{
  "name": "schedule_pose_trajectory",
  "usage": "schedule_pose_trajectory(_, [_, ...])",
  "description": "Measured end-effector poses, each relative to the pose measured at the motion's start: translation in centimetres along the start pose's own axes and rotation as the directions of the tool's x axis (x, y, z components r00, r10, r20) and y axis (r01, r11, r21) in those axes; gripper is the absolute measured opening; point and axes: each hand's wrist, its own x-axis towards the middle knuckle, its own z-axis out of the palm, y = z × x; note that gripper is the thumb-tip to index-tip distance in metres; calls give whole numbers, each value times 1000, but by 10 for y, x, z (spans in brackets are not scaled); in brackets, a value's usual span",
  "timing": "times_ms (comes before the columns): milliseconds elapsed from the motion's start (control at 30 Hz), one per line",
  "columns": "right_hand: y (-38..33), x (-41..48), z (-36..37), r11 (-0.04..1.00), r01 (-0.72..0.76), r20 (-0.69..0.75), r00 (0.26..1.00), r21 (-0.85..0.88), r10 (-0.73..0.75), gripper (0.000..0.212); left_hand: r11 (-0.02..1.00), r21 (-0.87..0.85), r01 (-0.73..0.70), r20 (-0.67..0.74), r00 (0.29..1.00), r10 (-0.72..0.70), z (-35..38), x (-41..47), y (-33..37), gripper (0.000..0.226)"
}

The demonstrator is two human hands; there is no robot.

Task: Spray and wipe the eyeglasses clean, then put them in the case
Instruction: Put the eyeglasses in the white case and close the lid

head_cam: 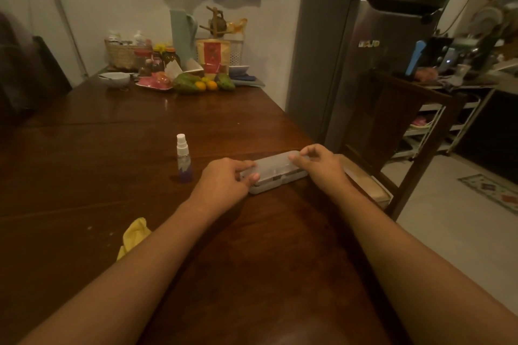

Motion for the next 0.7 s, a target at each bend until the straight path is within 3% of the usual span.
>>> schedule_pose_trajectory(167, [1,-10,1,998,-12,104,994,-69,19,20,996,63,65,37,997,-67,-1,1,6,45])
schedule_pose_trajectory(300, [2,-11,0,991,45,160,987,-129,-24,23,989,117,94,59,993,-102,0,0,11,46])
schedule_pose_trajectory(500, [2,-17,4,955,37,99,995,-294,-8,24,974,188,128,133,979,-155,-2,-1,22,46])
schedule_pose_trajectory(600, [1,-19,4,942,92,51,996,-323,-79,21,961,259,97,141,981,-137,-4,-3,26,47])
schedule_pose_trajectory(700, [0,-22,3,883,256,30,964,-393,-266,17,926,377,30,129,988,-85,-9,-9,29,41])
